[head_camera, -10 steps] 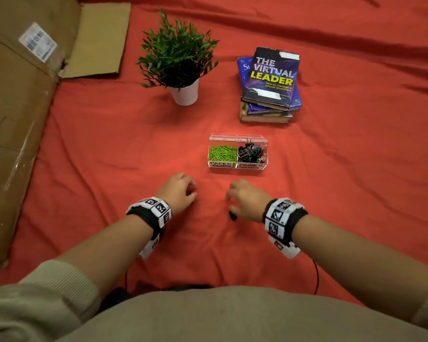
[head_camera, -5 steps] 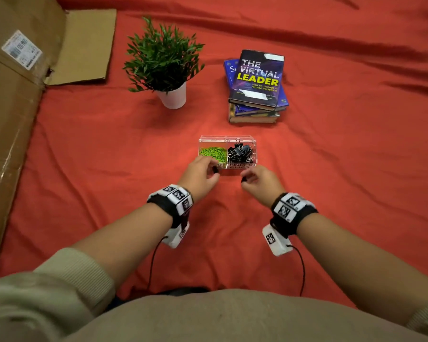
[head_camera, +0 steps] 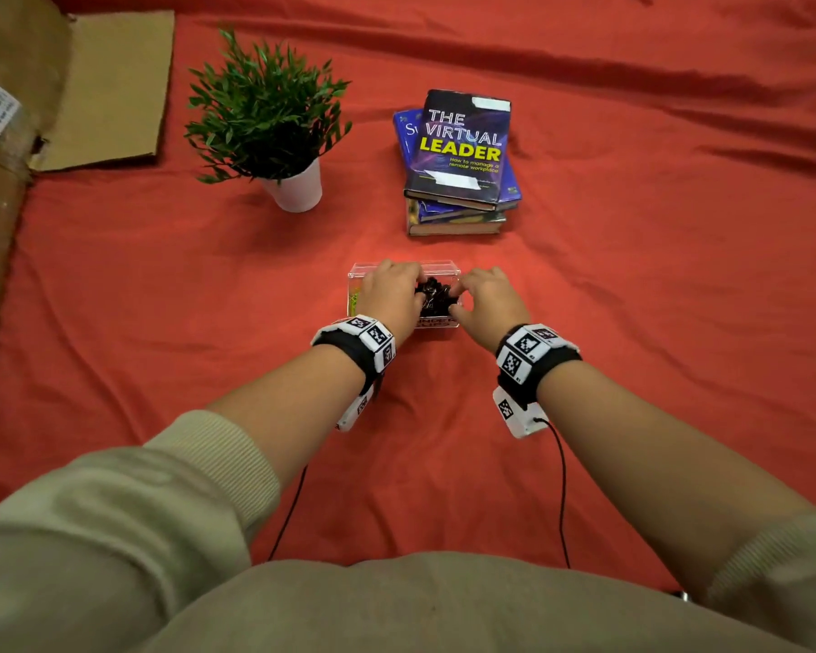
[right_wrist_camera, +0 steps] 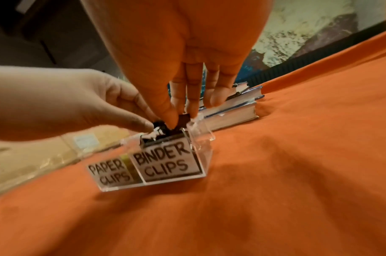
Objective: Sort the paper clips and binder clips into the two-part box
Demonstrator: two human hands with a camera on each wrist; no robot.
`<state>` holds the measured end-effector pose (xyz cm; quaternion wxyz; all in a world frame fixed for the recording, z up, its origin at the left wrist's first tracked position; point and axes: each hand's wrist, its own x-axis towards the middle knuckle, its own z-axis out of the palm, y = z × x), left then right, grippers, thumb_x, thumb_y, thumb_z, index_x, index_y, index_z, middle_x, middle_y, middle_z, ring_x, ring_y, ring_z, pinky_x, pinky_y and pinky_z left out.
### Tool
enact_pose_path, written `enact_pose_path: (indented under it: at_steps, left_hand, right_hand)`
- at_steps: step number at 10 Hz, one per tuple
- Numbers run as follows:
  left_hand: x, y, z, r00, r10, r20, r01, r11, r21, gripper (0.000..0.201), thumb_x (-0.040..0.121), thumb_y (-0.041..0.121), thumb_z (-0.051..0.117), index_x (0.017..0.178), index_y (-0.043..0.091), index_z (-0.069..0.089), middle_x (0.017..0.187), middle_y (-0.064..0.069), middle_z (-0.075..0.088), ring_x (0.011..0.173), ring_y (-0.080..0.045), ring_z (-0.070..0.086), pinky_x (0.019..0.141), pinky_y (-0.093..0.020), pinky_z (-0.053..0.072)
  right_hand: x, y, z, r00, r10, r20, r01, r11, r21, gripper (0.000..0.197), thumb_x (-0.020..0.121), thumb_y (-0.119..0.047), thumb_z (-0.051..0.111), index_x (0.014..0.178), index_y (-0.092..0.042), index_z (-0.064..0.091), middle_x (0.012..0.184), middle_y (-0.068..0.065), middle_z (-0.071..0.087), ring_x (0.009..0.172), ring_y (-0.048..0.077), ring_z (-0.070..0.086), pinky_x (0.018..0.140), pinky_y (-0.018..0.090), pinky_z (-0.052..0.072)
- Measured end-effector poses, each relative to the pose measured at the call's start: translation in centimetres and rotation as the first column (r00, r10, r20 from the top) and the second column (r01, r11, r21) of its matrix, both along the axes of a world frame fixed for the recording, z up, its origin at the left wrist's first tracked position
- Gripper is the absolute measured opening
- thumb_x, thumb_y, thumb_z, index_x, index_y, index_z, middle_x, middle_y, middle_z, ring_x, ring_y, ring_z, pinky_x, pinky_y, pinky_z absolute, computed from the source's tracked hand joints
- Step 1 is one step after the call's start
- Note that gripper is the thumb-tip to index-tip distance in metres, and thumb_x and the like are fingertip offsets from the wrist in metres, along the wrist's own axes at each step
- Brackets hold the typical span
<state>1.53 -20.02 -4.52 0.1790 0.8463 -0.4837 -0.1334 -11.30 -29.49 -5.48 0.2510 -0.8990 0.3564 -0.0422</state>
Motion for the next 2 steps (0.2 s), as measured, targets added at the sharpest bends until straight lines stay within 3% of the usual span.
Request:
enact_pose_path:
  at_steps: [1,2]
  left_hand:
    - [0.2,0.1,0.0,0.997,-0.06,0.048,0.06,0.998,0.014,0.022,0.089,0.026,0.057,0.109,0.018,0.062,0.111,0.0,0.059,0.113,-0.022,0.047,0.095,-0.034,0.034]
    - [0.6,1.6,0.1,1.0,-0.01,0.007,0.01,0.999,-0.053,0.018,0.087,0.023,0.056,0.103,0.016,0.062,0.105,-0.003,0.057,0.107,-0.024,0.05,0.096,-0.037,0.036]
  right_hand:
    - [-0.5,0.3,-0.9,0.998,0.039,-0.042,-0.042,0.997,-0.058,0.016,0.081,-0.02,0.065,0.092,-0.01,0.07,0.108,0.007,0.056,0.104,0.026,0.045,0.09,0.037,0.043]
    - [-1.1,-0.7,0.4,0.998,-0.038,0.055,0.042,0.996,-0.074,0.016,0.082,-0.021,0.064,0.093,-0.011,0.072,0.105,0.009,0.055,0.103,0.027,0.045,0.092,0.032,0.038]
